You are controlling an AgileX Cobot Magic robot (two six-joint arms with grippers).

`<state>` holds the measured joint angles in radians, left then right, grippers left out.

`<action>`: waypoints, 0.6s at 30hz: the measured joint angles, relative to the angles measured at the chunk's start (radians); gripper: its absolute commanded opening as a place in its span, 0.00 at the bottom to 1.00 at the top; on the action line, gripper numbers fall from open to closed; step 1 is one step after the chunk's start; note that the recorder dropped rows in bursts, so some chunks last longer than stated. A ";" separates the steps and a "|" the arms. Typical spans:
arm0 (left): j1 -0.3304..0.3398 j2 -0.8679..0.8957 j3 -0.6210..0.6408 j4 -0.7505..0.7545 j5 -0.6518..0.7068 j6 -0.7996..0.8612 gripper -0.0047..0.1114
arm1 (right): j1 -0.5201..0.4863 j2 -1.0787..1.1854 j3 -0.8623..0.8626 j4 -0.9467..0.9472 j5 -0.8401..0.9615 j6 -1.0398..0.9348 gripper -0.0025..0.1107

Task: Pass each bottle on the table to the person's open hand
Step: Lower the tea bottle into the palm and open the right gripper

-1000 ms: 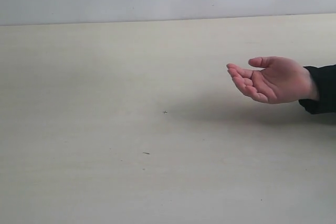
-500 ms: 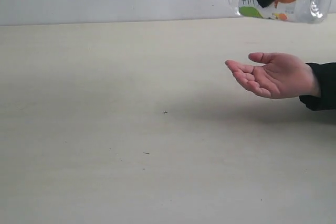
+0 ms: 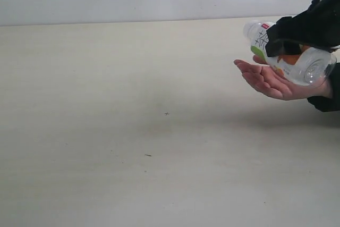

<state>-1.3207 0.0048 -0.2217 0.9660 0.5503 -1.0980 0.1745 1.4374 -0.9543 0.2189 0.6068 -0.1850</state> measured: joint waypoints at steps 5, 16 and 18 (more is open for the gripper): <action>0.000 0.000 0.000 0.000 0.000 0.000 0.04 | 0.000 0.000 0.018 0.013 -0.038 0.002 0.02; 0.000 0.000 0.000 0.000 0.000 0.000 0.04 | 0.000 0.077 0.018 0.032 -0.054 0.002 0.17; 0.000 0.000 0.000 0.000 0.000 0.000 0.04 | 0.000 0.077 0.018 0.034 -0.054 0.002 0.25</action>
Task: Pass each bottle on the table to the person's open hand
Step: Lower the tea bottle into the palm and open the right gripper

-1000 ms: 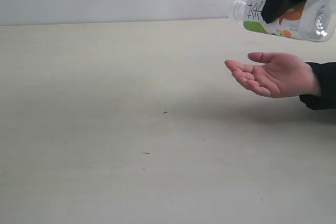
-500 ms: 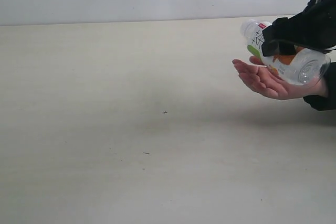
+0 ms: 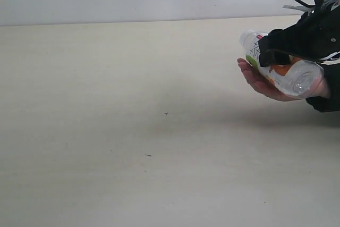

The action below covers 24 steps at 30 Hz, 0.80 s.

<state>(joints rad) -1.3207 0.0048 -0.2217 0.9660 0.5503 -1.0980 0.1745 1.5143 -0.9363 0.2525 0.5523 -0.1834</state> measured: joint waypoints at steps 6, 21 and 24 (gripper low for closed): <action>0.000 0.000 0.000 0.000 0.000 0.000 0.04 | 0.000 0.000 0.000 0.003 0.006 0.000 0.64; 0.000 0.000 0.000 0.000 0.000 0.000 0.04 | 0.000 -0.029 0.000 0.058 0.018 -0.002 0.77; 0.000 0.000 0.000 0.000 0.000 0.000 0.04 | 0.000 -0.091 0.000 0.067 0.008 -0.006 0.76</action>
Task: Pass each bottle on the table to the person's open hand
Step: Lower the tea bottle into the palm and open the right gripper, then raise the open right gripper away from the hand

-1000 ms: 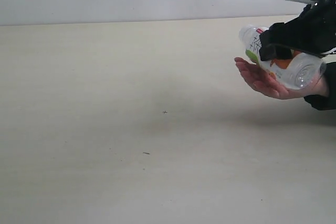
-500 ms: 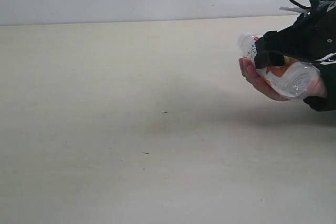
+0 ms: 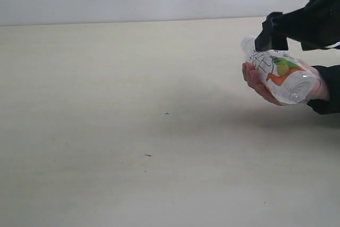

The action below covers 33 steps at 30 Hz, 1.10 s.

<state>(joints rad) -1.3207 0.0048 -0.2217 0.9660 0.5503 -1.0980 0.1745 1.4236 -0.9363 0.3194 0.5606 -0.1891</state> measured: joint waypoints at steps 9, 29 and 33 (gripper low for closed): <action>0.000 0.000 0.000 0.000 0.000 0.000 0.04 | 0.000 -0.271 -0.028 0.002 -0.006 -0.001 0.69; 0.000 0.000 0.000 0.000 0.000 0.000 0.04 | 0.000 -0.795 0.253 0.337 0.070 -0.237 0.02; 0.000 0.000 0.000 0.000 -0.001 0.000 0.04 | 0.000 -0.895 0.365 0.452 0.051 -0.327 0.02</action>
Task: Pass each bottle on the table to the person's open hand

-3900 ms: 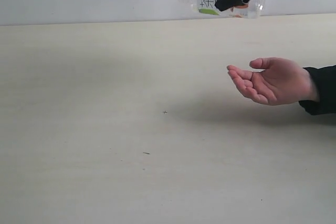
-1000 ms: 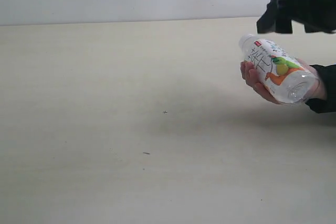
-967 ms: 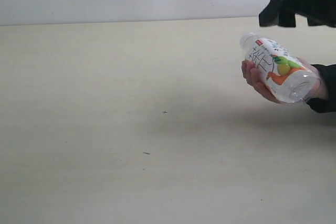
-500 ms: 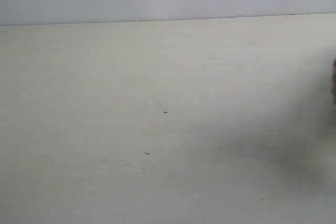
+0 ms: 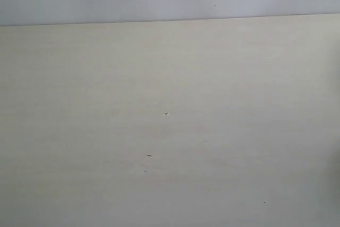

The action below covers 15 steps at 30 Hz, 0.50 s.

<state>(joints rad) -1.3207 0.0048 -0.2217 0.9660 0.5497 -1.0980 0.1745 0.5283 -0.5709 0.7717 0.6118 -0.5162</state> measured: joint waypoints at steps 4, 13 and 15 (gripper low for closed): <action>0.000 0.000 0.000 0.000 0.000 0.000 0.04 | 0.000 -0.053 0.056 0.023 0.032 -0.004 0.02; 0.000 0.000 0.000 0.000 -0.002 0.000 0.04 | 0.000 -0.072 0.060 0.030 0.104 -0.004 0.02; 0.000 0.000 0.000 0.000 -0.002 0.000 0.04 | 0.000 -0.072 0.060 0.030 0.104 -0.004 0.02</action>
<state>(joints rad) -1.3207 0.0048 -0.2217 0.9660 0.5479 -1.0980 0.1745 0.4565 -0.5108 0.8017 0.7158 -0.5199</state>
